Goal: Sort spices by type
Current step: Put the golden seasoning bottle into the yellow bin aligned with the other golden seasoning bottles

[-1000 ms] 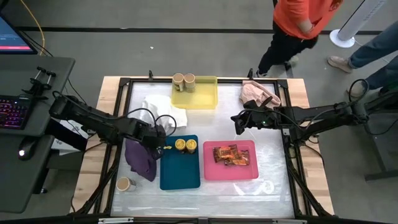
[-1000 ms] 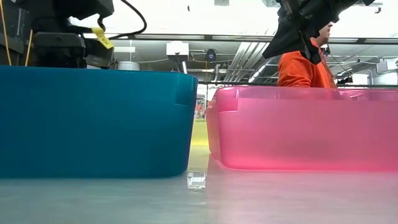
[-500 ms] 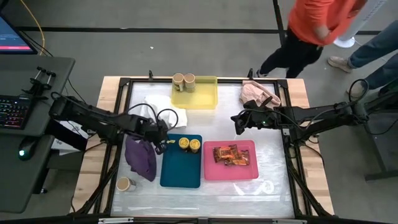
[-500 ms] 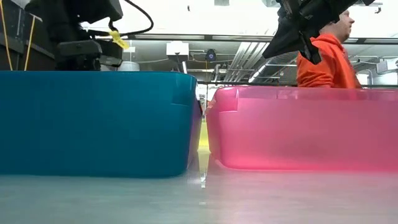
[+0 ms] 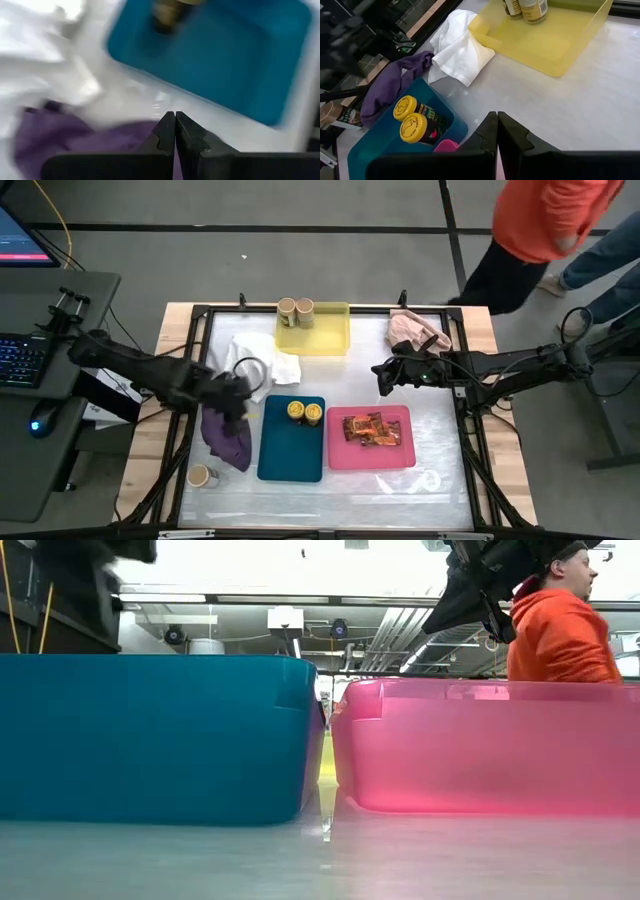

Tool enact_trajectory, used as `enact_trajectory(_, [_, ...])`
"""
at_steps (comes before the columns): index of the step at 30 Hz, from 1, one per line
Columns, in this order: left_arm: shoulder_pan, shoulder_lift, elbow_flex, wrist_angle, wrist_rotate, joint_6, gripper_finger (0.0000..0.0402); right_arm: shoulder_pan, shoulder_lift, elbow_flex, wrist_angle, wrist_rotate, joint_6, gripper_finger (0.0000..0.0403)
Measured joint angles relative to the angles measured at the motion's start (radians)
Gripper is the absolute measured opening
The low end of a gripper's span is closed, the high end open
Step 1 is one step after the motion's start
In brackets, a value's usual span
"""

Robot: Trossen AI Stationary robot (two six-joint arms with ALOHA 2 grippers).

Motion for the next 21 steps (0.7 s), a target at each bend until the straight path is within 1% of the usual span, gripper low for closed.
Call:
enact_trajectory(2, [-0.08,-0.056,0.0,-0.01,0.023,-0.082,0.0007,0.0,0.0,0.0,0.0,0.001,0.0,0.0])
enact_trajectory(5, [-0.207,-0.123,0.0,-0.03,0.069,-0.212,0.0031,0.0,0.0,0.0,-0.001,0.002,0.0,0.0])
enact_trajectory(10, [-0.395,-0.175,0.0,-0.019,0.1,-0.392,0.0105,0.0,0.0,0.0,-0.007,0.002,0.0,0.0])
enact_trajectory(14, [-0.476,-0.175,0.0,0.005,0.131,-0.416,0.0178,0.0,0.0,0.0,-0.007,0.003,0.0,0.0])
enact_trajectory(18, [-0.508,-0.171,0.0,0.005,0.143,-0.421,0.0245,0.0,0.0,0.0,-0.008,0.003,0.001,0.0])
enact_trajectory(21, [-0.531,-0.171,0.0,0.006,0.156,-0.448,0.0283,0.0,0.0,0.0,-0.008,0.003,0.001,0.0])
